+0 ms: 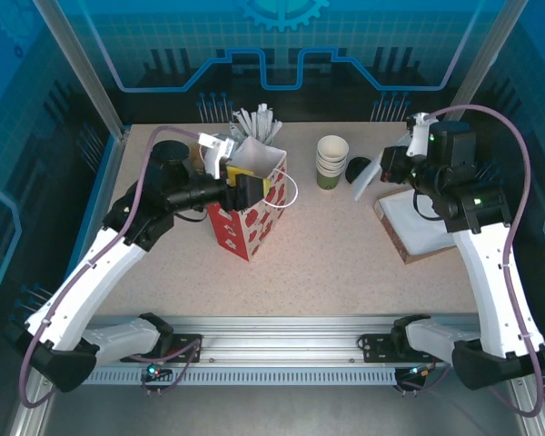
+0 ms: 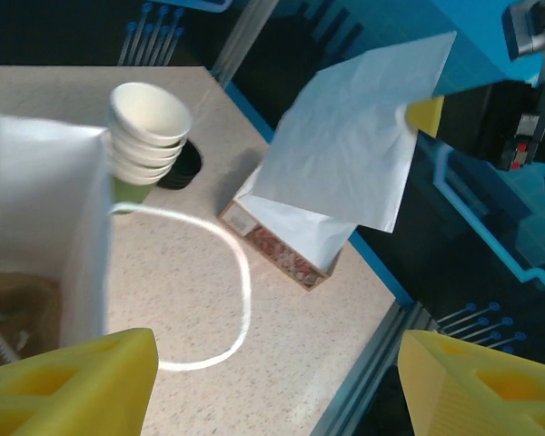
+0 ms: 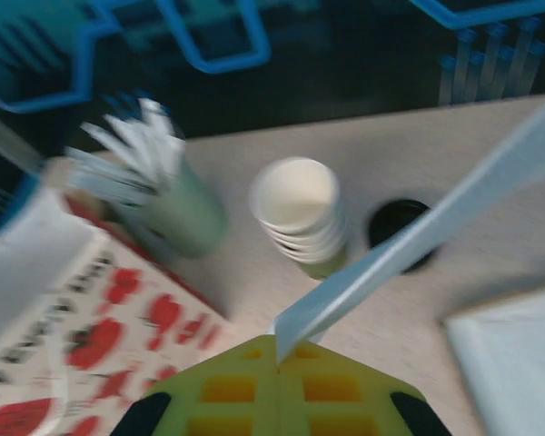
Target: Pack the takeout coffee
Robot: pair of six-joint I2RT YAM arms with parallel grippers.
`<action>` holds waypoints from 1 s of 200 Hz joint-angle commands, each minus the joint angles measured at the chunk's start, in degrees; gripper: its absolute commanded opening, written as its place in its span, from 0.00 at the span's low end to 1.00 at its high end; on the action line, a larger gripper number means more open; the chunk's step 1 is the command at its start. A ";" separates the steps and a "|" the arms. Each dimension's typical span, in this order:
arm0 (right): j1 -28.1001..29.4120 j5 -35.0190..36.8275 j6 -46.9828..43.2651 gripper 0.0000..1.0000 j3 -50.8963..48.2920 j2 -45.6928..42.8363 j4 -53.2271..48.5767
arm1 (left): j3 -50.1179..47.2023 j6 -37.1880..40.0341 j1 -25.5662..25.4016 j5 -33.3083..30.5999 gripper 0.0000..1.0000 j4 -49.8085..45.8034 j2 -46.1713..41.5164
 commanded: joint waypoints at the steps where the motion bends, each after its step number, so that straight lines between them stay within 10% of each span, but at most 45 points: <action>1: 2.84 -6.16 10.63 0.00 -0.49 0.10 9.67 | 3.97 4.20 -4.79 -4.65 0.72 3.47 1.80; 129: 11.40 -8.73 20.25 0.00 2.23 4.12 17.56 | 18.56 28.01 -16.90 -20.71 0.74 0.14 17.16; 165: 11.76 -9.11 20.43 0.00 2.22 3.97 17.65 | 23.46 30.10 -16.91 -22.24 0.63 -1.28 22.04; 200: 11.72 -8.85 19.93 0.00 2.17 3.78 17.45 | 26.60 31.03 -16.93 -22.96 0.31 -1.95 25.25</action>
